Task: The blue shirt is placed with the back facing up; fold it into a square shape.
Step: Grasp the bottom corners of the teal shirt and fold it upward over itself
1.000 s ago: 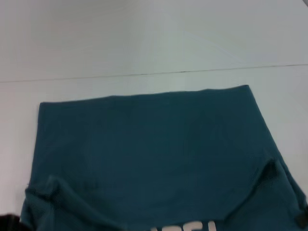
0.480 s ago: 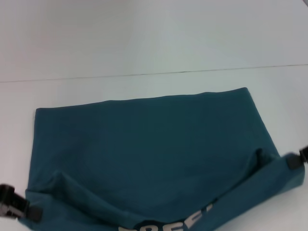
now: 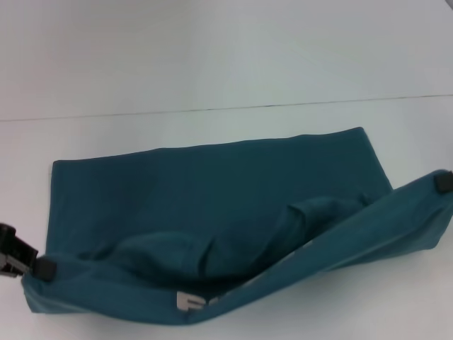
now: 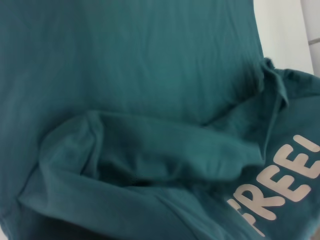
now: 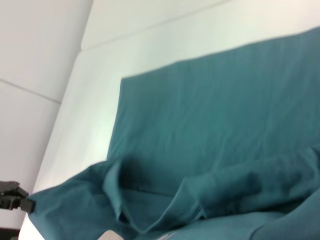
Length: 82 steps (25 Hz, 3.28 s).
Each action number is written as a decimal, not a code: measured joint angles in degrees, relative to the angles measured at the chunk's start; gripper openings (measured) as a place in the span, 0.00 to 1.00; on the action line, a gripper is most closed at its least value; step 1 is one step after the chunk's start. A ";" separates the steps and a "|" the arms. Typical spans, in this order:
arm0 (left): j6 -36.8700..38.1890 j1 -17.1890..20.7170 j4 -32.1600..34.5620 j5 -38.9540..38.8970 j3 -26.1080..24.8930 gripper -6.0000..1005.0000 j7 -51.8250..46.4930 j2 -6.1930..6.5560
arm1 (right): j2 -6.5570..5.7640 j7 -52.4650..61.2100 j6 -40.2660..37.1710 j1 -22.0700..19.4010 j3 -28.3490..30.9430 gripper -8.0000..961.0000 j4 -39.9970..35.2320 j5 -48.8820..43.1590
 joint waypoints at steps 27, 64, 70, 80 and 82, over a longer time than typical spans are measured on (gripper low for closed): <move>-24.45 -4.88 -7.58 0.69 2.20 0.03 -8.71 0.20 | 4.66 3.88 28.51 1.01 1.53 0.07 4.32 0.30; -45.61 -5.25 -11.49 0.78 3.88 0.03 -12.91 -2.01 | 11.60 3.88 52.91 6.67 -13.13 0.07 7.64 8.21; -45.71 -5.24 -10.44 0.73 2.99 0.03 -12.86 -1.73 | 10.57 3.77 53.56 4.97 -11.48 0.07 6.89 14.05; -49.07 -5.70 -10.26 0.32 2.61 0.03 -12.61 -1.94 | 10.65 2.43 62.51 5.33 -12.35 0.07 11.59 13.79; -50.54 -5.70 -10.84 0.30 2.74 0.03 -12.43 -2.21 | 10.81 2.04 64.81 5.44 -12.76 0.07 12.89 13.79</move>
